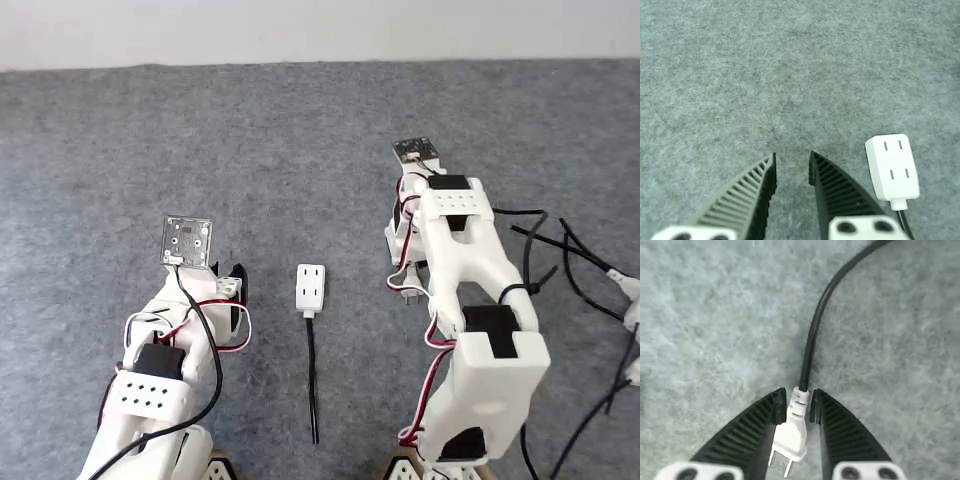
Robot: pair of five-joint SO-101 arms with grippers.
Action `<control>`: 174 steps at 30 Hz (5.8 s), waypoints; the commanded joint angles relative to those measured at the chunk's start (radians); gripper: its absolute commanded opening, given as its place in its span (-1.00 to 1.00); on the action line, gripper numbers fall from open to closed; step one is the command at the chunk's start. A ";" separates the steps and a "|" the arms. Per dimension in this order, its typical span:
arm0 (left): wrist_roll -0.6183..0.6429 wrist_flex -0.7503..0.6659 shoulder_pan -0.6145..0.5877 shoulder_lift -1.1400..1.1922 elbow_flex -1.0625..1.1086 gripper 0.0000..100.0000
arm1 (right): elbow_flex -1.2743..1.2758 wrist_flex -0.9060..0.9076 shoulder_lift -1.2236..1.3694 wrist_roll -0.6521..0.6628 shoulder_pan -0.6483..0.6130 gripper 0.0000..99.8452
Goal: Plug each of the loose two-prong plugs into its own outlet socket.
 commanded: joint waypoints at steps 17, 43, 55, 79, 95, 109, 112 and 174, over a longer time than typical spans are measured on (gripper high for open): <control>-0.003 -0.025 -0.003 -0.012 -0.042 -0.79 | -0.055 0.022 0.030 0.104 -0.005 -0.76; -0.003 -0.025 -0.003 -0.012 -0.044 -0.79 | -0.075 0.243 -0.076 0.086 0.002 -0.98; 0.005 -0.038 -0.006 0.347 -0.213 -0.79 | -0.072 0.470 -0.456 -0.003 -0.300 -0.98; -0.149 0.011 0.066 0.756 -0.435 -0.97 | -0.018 0.473 -0.739 0.094 -0.756 -0.98; -0.290 0.054 0.160 0.500 -0.255 -0.97 | 0.091 0.340 -0.763 0.147 -0.633 -0.98; -0.193 -0.051 0.114 0.353 -0.168 -0.96 | 0.141 0.156 -0.674 -0.023 -0.522 -0.98; -0.143 -0.114 0.061 0.354 -0.162 -0.96 | 0.224 0.036 -0.676 -0.031 -0.509 -0.98; 0.032 -0.241 -0.095 0.347 -0.165 -0.96 | 0.586 -0.541 -0.662 0.331 -0.490 -0.98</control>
